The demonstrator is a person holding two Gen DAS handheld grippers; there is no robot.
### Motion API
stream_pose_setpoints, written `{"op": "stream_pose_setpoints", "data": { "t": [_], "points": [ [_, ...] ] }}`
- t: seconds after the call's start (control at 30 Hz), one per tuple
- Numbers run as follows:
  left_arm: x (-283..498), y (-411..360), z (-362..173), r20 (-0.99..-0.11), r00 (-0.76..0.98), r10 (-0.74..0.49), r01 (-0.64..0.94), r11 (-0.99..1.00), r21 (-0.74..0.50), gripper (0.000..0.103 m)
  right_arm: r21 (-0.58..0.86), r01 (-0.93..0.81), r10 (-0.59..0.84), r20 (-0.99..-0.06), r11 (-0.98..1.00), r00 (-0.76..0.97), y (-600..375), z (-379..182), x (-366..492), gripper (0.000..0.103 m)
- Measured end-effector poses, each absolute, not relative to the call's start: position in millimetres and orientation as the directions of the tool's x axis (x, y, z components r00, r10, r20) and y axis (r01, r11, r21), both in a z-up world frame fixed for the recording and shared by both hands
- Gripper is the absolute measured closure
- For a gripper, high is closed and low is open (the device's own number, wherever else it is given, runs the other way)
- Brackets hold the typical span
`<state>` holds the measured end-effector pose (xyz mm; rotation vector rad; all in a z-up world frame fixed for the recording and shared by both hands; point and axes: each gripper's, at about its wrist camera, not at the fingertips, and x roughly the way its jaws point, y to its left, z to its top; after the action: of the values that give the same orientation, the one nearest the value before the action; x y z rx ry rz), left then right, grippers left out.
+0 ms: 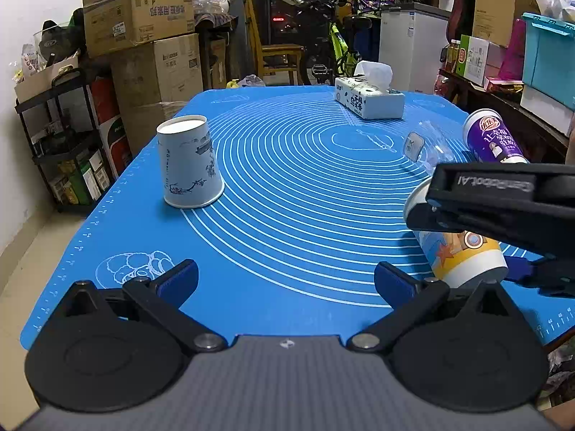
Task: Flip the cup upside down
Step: 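Rotate the cup with the right gripper, rim down, and lower it onto the mat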
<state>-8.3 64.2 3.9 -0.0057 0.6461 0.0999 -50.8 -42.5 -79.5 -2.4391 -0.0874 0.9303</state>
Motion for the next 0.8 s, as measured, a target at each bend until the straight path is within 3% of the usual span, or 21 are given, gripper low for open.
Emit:
{"op": "stream_pose_setpoints", "data": {
  "t": [0.27,0.43,0.63,0.8],
  "points": [
    [-7,63,4,-0.607,0.790,0.082,-0.091,0.996,0.016,0.000,-0.563,-0.184,0.244,-0.598,-0.806,0.764,-41,-78,-43,0.037],
    [-7,63,5,-0.599,0.796,0.086,-0.098,0.995,0.012,0.000,-0.670,-0.323,0.256,-0.615,-0.668,0.746,-34,-50,-35,0.038],
    [-9,67,9,-0.574,0.814,0.090,-0.123,0.992,-0.020,0.000,-0.761,-0.600,0.329,-0.648,-0.245,0.687,-38,4,-16,0.037],
    [-8,65,10,-0.564,0.821,0.087,-0.127,0.991,-0.031,0.000,-0.634,-0.756,0.417,-0.650,0.164,0.635,-59,40,10,0.037]
  ]
}}
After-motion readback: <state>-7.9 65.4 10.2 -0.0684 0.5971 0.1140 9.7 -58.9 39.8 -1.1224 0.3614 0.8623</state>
